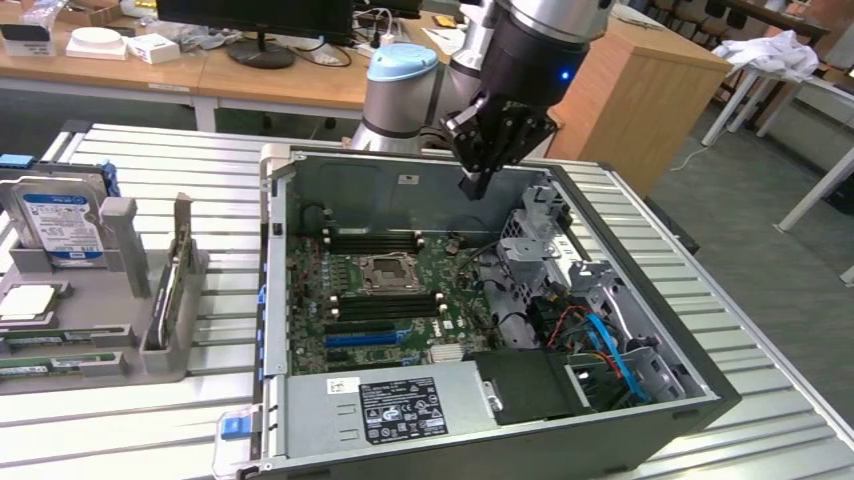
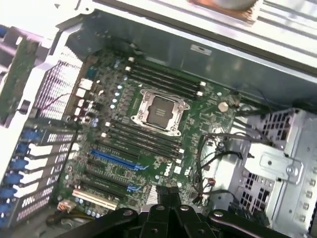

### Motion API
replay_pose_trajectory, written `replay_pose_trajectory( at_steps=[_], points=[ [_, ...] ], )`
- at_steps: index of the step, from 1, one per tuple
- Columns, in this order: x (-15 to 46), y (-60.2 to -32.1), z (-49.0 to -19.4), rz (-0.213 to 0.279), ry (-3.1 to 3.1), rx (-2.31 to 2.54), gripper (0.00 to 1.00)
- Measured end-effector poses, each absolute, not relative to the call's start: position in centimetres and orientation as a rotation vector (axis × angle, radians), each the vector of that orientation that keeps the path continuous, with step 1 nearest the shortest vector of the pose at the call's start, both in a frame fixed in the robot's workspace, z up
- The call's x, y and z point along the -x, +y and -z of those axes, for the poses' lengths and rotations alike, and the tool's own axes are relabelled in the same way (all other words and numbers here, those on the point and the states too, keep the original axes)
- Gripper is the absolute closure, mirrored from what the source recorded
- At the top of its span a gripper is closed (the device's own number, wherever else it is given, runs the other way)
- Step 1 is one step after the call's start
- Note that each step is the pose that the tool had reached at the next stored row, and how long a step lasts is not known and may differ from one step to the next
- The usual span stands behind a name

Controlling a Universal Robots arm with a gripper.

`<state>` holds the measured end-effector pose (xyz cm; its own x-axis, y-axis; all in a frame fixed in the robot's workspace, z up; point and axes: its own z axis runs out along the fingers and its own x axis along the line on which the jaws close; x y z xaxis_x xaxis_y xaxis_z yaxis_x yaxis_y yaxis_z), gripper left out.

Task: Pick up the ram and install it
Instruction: 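Press down the ram until it locks into place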

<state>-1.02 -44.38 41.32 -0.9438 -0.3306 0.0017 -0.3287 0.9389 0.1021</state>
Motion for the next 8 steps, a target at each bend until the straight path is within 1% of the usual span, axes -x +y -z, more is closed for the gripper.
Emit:
replay_pose_trajectory(
  at_steps=[8],
  points=[
    [1.02,-44.38,-41.27,0.154,-3.022,-0.742,0.90]
  ],
)
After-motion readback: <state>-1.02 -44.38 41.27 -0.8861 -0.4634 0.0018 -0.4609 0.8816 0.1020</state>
